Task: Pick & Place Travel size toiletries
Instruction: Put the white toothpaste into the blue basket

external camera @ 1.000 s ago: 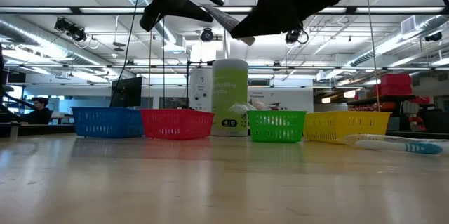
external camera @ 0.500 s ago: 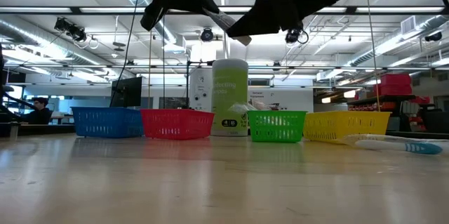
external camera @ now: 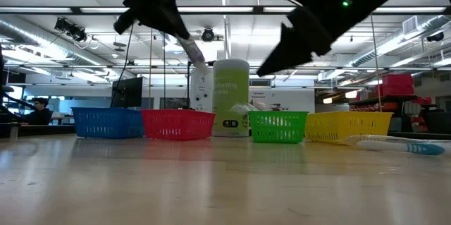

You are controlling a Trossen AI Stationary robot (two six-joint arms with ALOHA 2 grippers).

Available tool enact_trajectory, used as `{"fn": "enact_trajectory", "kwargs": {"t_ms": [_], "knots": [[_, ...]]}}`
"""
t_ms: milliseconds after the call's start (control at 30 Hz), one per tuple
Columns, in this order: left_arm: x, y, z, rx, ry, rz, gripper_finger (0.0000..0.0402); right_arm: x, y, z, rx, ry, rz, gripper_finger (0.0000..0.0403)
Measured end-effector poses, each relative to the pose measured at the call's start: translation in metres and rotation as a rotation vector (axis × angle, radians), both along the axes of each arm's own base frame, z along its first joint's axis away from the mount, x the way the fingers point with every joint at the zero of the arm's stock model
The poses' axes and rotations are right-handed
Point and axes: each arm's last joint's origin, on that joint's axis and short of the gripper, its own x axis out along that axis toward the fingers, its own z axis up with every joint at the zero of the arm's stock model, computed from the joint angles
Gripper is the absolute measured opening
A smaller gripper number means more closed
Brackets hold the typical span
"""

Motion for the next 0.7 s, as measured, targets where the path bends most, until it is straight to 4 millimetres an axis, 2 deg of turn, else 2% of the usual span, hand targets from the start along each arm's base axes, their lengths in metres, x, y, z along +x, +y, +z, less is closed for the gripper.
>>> {"fn": "enact_trajectory", "kwargs": {"t_ms": [200,300,467,700], "knots": [[-0.033,0.014,0.025,0.139,-0.033,0.182,0.0019,-0.008,0.007,-0.005,0.056,0.029,-0.036,0.0252],[-0.052,0.022,0.028,0.192,-0.008,0.274,0.0018,-0.008,0.009,-0.005,0.068,0.015,-0.039,0.0250],[-0.070,0.036,0.015,0.172,0.096,0.443,0.0012,-0.007,0.007,-0.005,0.068,0.015,-0.045,0.0236],[-0.060,0.054,-0.017,0.146,0.268,0.621,0.0020,-0.006,0.005,-0.005,0.090,0.005,-0.051,0.0222]]}}
